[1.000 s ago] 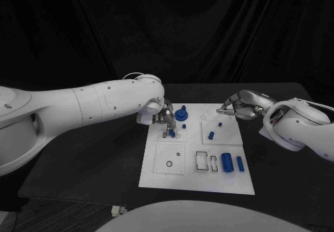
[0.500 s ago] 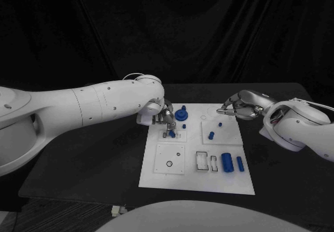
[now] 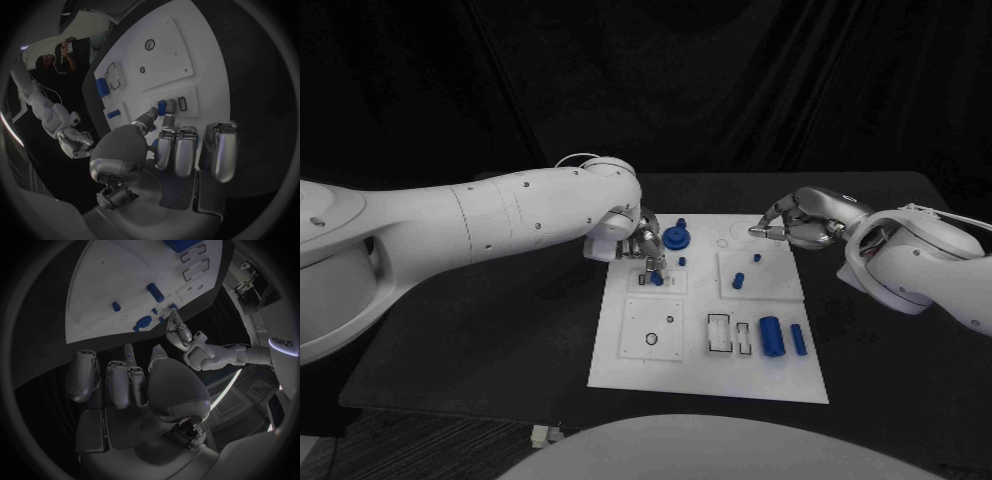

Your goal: Assemble the parts on the task board

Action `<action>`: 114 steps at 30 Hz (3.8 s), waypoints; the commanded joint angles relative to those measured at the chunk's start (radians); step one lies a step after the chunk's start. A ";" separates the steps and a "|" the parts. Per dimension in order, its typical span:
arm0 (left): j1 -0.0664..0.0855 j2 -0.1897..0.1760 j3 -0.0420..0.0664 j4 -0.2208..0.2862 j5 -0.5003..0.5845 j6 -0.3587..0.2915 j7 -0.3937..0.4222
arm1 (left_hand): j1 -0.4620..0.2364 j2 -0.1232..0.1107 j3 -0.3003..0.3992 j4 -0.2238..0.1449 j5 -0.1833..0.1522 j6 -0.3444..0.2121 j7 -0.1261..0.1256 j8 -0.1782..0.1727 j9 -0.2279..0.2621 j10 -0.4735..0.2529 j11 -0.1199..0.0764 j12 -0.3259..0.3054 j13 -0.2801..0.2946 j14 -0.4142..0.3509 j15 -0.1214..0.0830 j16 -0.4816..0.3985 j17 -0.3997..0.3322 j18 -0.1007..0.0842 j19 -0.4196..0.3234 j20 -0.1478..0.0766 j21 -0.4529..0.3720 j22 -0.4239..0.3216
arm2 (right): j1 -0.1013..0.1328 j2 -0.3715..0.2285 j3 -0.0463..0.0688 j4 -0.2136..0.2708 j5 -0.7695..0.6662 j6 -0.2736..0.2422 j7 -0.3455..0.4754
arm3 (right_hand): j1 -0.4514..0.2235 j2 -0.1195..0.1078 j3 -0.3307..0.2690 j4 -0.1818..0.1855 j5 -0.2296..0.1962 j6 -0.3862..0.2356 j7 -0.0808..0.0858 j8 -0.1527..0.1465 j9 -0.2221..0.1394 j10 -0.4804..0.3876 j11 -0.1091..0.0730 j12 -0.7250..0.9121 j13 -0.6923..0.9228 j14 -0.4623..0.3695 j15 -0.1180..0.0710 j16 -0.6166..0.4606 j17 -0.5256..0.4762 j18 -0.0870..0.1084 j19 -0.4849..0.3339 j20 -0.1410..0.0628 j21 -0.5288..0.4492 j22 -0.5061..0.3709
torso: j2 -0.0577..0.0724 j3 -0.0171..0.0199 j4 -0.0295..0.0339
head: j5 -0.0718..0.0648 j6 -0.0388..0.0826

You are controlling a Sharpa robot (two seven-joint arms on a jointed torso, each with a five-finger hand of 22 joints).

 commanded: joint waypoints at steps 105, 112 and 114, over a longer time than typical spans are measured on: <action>0.055 -0.045 0.002 0.022 0.049 0.040 0.031 | 0.058 0.016 -0.244 0.192 0.049 -0.272 -0.024 0.370 0.725 0.104 -0.025 -0.001 0.263 0.106 -0.025 0.003 0.263 0.024 0.009 -0.025 -0.059 0.139 | -0.011 -0.008 0.001 -0.006 -0.002 0.025 -0.017 | 0.007 0.005 -0.012 0.004 0.005 -0.007 0.005 0.001 0.000 0.061 0.007 -0.006 0.185 0.042 0.007 -0.005 0.015 0.011 -0.006 0.000 -0.008 0.165 | 0.000 0.0001 0.0004 | -0.011 0.000; 0.057 -0.021 0.002 -0.007 0.051 0.054 0.031 | 0.062 0.005 -0.208 0.178 0.056 -0.192 -0.021 0.243 0.606 0.104 -0.022 -0.001 0.263 0.106 -0.022 0.003 0.263 0.023 0.013 -0.022 -0.057 0.148 | -0.011 -0.007 0.001 -0.004 -0.002 0.024 -0.015 | 0.006 0.005 -0.013 0.005 0.005 -0.007 0.005 0.000 0.000 0.061 0.007 -0.006 0.185 0.042 0.007 -0.005 0.016 0.011 -0.006 0.001 -0.008 0.165 | 0.001 -0.0004 0.0007 | -0.011 0.000; 0.057 -0.013 0.002 -0.017 0.051 0.059 0.031 | 0.062 0.001 -0.198 0.173 0.056 -0.167 -0.021 0.208 0.570 0.104 -0.022 -0.001 0.263 0.106 -0.023 0.003 0.263 0.022 0.013 -0.022 -0.058 0.150 | -0.011 -0.008 0.001 -0.004 -0.002 0.024 -0.014 | 0.006 0.005 -0.013 0.005 0.005 -0.007 0.005 0.000 0.000 0.061 0.007 -0.006 0.185 0.042 0.007 -0.005 0.016 0.011 -0.006 0.001 -0.008 0.165 | 0.000 -0.0006 0.0010 | -0.009 0.000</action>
